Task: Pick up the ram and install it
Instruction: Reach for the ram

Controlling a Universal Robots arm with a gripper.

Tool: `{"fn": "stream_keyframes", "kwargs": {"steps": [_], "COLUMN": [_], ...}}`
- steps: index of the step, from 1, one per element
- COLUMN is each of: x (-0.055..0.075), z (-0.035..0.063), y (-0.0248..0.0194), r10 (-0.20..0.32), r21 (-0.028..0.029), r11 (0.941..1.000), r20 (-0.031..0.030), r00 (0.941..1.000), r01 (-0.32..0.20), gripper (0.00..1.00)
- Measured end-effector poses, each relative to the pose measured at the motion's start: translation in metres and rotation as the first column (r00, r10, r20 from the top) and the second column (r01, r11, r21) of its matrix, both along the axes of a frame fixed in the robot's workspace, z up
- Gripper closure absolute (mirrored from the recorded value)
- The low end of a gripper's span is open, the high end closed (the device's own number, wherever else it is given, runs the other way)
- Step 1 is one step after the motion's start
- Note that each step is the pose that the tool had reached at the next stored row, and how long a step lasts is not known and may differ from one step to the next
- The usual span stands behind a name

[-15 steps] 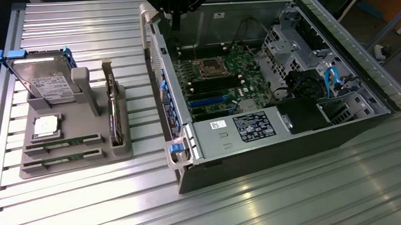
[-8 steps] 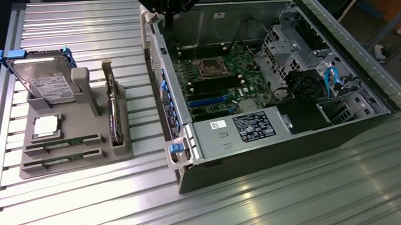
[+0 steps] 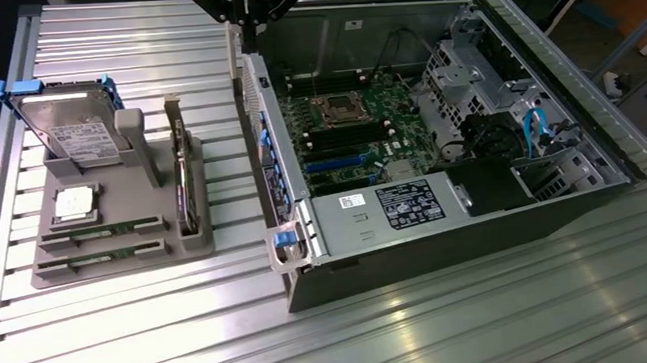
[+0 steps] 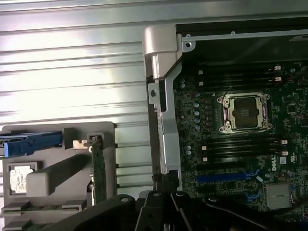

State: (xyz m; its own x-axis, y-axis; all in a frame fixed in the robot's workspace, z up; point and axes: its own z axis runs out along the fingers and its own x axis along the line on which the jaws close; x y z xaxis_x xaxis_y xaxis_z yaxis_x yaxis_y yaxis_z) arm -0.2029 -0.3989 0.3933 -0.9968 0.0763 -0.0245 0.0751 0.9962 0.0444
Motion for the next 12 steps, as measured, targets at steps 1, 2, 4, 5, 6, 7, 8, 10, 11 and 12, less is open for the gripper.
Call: {"fn": "stream_keyframes", "kwargs": {"steps": [1,2,4,5,6,7,8,10,11,12], "x": [-0.003,-0.004,-0.01,-0.012,-0.014,-0.017,-0.02,-0.024,-0.027,-0.03], "z": [0.0001,0.0,0.0,0.0,0.0,0.0,0.0,0.0,0.0,0.0001], "y": [0.0,0.0,0.0,0.0,0.0,0.0,0.0,0.0,0.0,0.0], "r10": [0.0,0.0,0.0,0.0,0.0,0.0,0.0,0.0,0.0,0.0], "r21": [-0.0001,0.0,0.0,0.0,0.0,0.0,0.0,0.0,-0.0001,-0.0001], "r11": [1.0,1.0,1.0,1.0,1.0,1.0,1.0,1.0,1.0,1.0], "r20": [-0.0001,0.0,0.0,0.0,0.0,0.0,0.0,0.0,0.0,-0.0001], "r00": [1.0,1.0,1.0,1.0,1.0,1.0,1.0,1.0,1.0,1.0], "r01": [0.0,0.0,0.0,0.0,0.0,0.0,0.0,0.0,0.0,0.0], "gripper": [0.89,0.89,0.89,0.89,0.89,0.89,0.89,0.89,0.89,0.89]}}
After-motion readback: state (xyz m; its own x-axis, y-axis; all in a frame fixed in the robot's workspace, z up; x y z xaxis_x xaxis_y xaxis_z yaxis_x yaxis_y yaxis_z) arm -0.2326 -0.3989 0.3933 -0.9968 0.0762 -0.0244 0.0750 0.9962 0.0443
